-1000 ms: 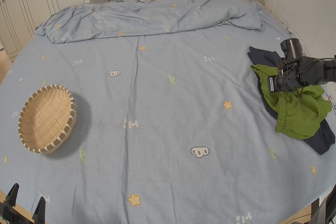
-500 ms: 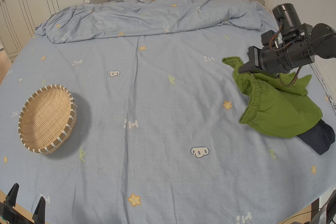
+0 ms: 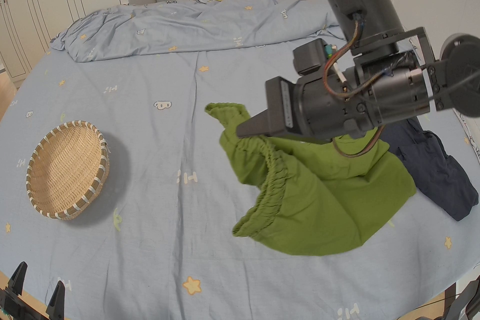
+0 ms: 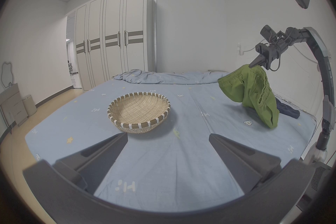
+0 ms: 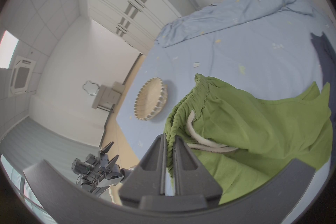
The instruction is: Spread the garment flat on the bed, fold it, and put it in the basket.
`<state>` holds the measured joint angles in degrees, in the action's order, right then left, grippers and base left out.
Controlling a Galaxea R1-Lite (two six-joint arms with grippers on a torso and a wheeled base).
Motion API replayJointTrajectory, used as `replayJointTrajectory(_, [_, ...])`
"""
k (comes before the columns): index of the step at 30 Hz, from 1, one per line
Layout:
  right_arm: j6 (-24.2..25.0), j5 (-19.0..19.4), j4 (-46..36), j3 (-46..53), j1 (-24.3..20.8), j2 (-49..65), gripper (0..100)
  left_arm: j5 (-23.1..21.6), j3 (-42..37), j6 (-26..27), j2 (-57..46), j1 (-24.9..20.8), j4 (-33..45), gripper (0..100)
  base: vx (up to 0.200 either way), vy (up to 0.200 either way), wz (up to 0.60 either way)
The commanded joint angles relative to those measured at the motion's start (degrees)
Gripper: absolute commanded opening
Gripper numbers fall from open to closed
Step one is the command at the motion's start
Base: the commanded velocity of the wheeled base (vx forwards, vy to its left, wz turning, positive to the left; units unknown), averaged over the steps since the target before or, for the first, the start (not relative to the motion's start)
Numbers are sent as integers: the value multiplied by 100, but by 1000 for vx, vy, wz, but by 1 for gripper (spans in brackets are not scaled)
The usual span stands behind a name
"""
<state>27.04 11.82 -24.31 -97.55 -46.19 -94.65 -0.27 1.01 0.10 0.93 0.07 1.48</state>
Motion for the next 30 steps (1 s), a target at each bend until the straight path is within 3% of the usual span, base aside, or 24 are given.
replayJointTrajectory(1, [109, 13, 770, 816, -690, 245, 0, 0, -40, -1, -84, 1, 2, 100, 0, 0, 0])
replayJointTrajectory(5, [82, -40, 1095, 1133, -742, 236, 0, 0, -40, -1, -84, 1, 2, 100, 0, 0, 0])
replayJointTrajectory(8, [100, -216, 1763, 1555, -663, 122, 0, -8, -40, -1, -84, 1, 2, 100, 0, 0, 0])
replayJointTrajectory(16, [91, -233, 2958, 2073, -619, -379, 0, 0, -40, -1, -84, 1, 2, 100, 0, 0, 0])
replayJointTrajectory(17, [91, -233, 2976, 2073, -619, -405, 100, 0, -40, -1, -84, 1, 2, 100, 0, 0, 0])
replayJointTrajectory(26, [-190, -286, 2967, 2126, -584, -704, 100, 0, -48, 25, -84, 1, 2, 100, 0, 0, 0])
replayJointTrajectory(30, [-217, -585, 2967, 2231, -250, -731, 100, -8, -40, 8, -84, 1, 2, 100, 0, 0, 0])
